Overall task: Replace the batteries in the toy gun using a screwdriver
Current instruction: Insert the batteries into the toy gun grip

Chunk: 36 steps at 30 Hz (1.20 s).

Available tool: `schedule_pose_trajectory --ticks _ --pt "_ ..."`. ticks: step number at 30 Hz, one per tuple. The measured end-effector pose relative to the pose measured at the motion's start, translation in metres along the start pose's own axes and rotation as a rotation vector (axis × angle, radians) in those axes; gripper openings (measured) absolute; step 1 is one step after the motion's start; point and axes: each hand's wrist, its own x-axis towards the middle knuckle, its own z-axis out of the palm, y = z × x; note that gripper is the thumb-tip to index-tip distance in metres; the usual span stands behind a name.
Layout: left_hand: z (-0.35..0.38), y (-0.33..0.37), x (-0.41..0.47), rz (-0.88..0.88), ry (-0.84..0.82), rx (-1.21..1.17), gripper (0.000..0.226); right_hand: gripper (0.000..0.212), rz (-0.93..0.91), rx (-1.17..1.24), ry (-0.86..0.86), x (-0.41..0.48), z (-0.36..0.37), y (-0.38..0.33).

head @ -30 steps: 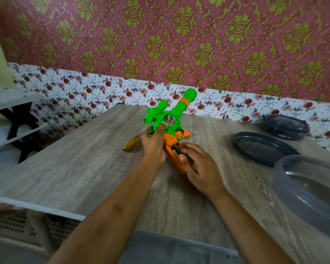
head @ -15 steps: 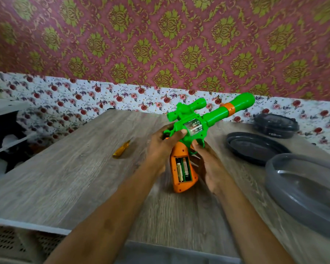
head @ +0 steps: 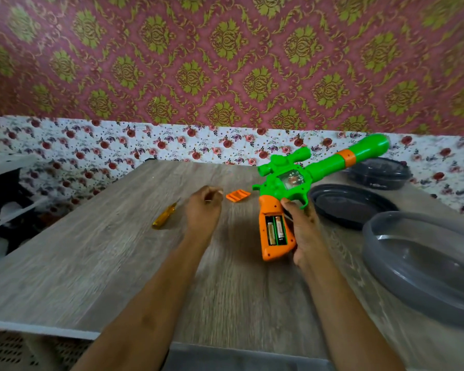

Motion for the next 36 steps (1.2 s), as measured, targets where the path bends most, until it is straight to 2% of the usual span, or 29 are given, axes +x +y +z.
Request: schedule_pose_trajectory --ticks 4,5,7,9,11,16,20,22,24,28,30,33,36 --pt "0.005 -0.002 -0.002 0.213 -0.025 0.447 0.019 0.037 -0.005 0.038 0.063 0.003 -0.007 -0.002" --pt "0.007 -0.001 0.001 0.255 -0.090 0.547 0.021 0.038 -0.009 0.044 0.076 0.003 -0.007 -0.001" --pt "0.019 0.001 0.018 0.321 -0.323 0.798 0.030 0.037 -0.008 0.036 0.094 0.007 -0.009 0.001" --pt "0.034 0.001 0.039 0.320 -0.487 0.993 0.033 0.035 -0.010 0.032 0.079 0.010 -0.011 0.002" --pt "0.048 0.001 0.056 0.296 -0.494 1.074 0.026 0.034 -0.003 0.011 0.043 0.012 -0.012 0.005" --pt "0.064 -0.008 0.077 0.203 -0.445 1.184 0.034 0.040 0.007 -0.058 -0.015 0.018 -0.012 0.017" --pt "0.070 -0.010 0.075 0.236 -0.387 1.253 0.030 0.047 0.008 -0.084 -0.042 0.019 -0.014 0.019" --pt "0.063 -0.003 0.071 0.217 -0.368 1.186 0.029 0.050 0.014 -0.092 -0.040 0.017 -0.015 0.019" --pt "0.051 0.003 0.066 0.130 -0.331 0.969 0.024 0.051 0.029 -0.074 -0.020 0.017 -0.015 0.017" --pt "0.018 0.016 0.038 -0.171 -0.185 0.210 0.023 0.054 0.065 -0.075 0.005 0.013 -0.013 0.012" --pt "0.002 0.026 0.017 -0.300 -0.161 -0.073 0.023 0.052 0.054 -0.063 0.002 0.008 -0.009 0.009" --pt "-0.020 0.039 -0.010 -0.413 -0.130 -0.347 0.020 0.046 0.048 -0.058 0.001 -0.005 -0.003 0.002" --pt "-0.033 0.043 -0.033 -0.435 -0.139 -0.475 0.021 0.046 0.057 -0.058 -0.005 -0.018 -0.002 -0.002"
